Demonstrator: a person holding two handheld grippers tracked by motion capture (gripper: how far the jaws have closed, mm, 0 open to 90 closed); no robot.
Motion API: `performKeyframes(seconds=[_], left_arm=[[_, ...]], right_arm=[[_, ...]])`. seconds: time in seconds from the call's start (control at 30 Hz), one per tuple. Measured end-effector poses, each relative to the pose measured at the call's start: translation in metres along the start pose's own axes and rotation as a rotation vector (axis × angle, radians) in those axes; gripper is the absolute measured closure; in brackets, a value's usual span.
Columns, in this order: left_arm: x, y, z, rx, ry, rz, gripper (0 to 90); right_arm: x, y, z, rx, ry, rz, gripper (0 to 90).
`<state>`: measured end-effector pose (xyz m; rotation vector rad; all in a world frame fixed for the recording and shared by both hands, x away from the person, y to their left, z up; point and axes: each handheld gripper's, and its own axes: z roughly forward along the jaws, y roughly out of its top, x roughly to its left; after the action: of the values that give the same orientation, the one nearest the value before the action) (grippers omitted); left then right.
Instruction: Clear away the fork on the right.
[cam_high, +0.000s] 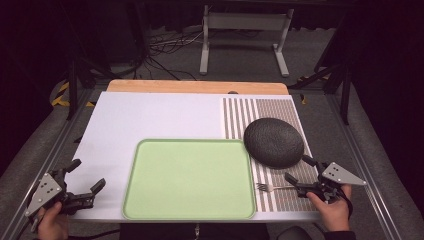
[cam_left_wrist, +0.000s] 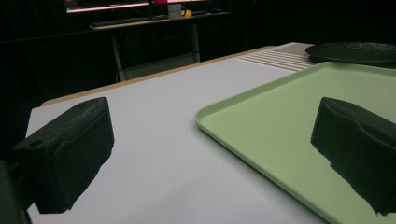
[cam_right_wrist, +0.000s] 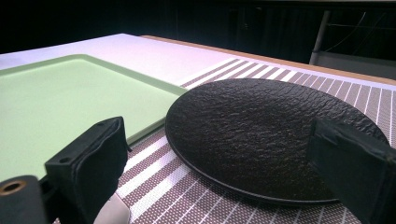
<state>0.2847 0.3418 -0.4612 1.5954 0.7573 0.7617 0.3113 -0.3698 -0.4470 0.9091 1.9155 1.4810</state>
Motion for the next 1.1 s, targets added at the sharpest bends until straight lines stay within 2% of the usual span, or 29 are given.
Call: performKeyframes(seconds=[0.63, 0.83, 1.1], left_arm=[[0.0, -0.001, 0.0, 0.008, 0.0, -0.008, 0.0], [0.0, -0.001, 0.0, 0.011, 0.001, -0.005, 0.0], [0.0, -0.001, 0.0, 0.011, 0.003, -0.004, 0.0]], right_arm=[[0.001, 0.001, 0.003, -0.01, 0.02, 0.022, 5.7], [0.003, 0.014, 0.007, -0.005, 0.025, -0.022, 5.4], [0.011, 0.035, 0.023, -0.016, 0.093, -0.03, 5.1]])
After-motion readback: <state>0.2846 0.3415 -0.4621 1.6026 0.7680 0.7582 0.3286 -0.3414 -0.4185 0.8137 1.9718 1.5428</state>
